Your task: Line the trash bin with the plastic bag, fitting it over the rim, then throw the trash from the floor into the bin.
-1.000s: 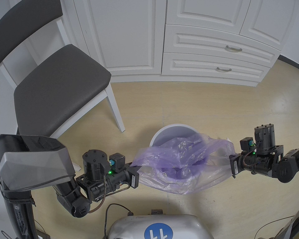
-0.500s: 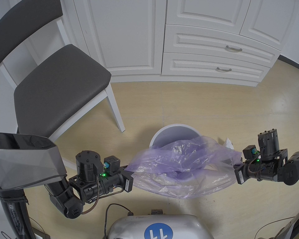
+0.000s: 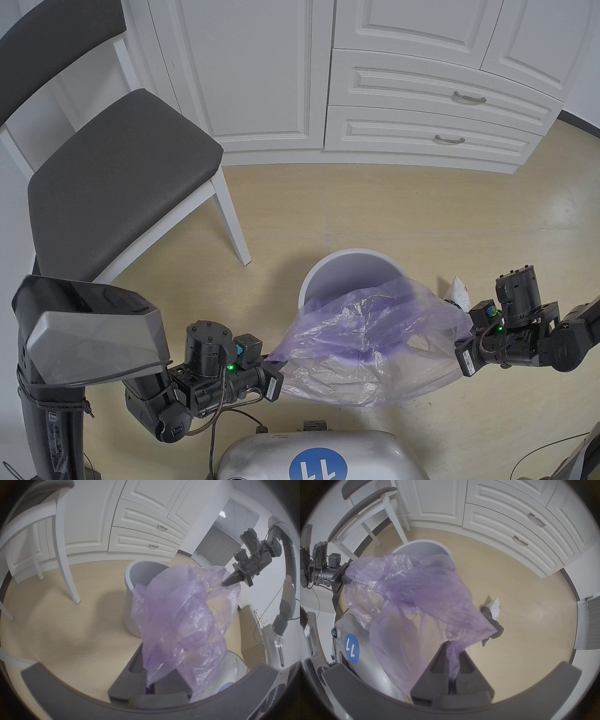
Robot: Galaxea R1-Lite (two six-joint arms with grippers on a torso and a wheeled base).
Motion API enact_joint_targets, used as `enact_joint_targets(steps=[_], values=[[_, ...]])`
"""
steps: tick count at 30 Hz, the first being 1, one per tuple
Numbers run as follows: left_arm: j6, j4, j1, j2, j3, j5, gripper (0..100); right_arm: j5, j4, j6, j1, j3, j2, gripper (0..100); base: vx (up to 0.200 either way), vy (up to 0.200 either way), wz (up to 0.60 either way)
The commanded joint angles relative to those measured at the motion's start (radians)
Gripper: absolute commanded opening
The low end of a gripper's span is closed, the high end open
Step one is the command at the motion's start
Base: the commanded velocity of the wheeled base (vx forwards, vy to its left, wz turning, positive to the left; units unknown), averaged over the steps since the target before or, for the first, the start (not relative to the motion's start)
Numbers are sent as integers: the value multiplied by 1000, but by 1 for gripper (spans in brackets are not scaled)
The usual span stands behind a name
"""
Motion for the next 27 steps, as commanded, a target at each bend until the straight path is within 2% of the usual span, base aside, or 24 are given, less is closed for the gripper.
enact_joint_targets(steps=[1, 5, 7, 16, 17, 19, 20, 27], values=[[-28, -6, 9, 54, -39, 2, 0, 2, -36, 3, 0, -7, 90, 0, 0, 0, 0], [-82, -6, 7, 25, -62, 32, 0, -1, -122, 27, -2, 0, 138, 0, 0, 0, 0], [-83, -5, 4, 0, -56, 69, 0, -1, -192, 38, -3, 7, 161, 0, 0, 0, 0], [-88, 6, 6, 52, -130, 117, 0, -6, -373, 52, -8, 4, 279, 0, 0, 0, 0], [-97, 4, 3, 81, -166, 152, 0, -9, -444, 69, -2, 5, 322, 0, 0, 0, 0], [-100, 4, 1, 84, -169, 155, 0, -9, -447, 69, -2, 7, 325, 0, 0, 0, 0], [-143, 6, -11, 109, -206, 198, 0, -35, -505, 72, 6, 16, 363, 0, 0, 0, 0], [-160, 9, -19, 100, -205, 209, 0, -47, -537, 72, 3, 22, 351, 0, 0, 0, 0]])
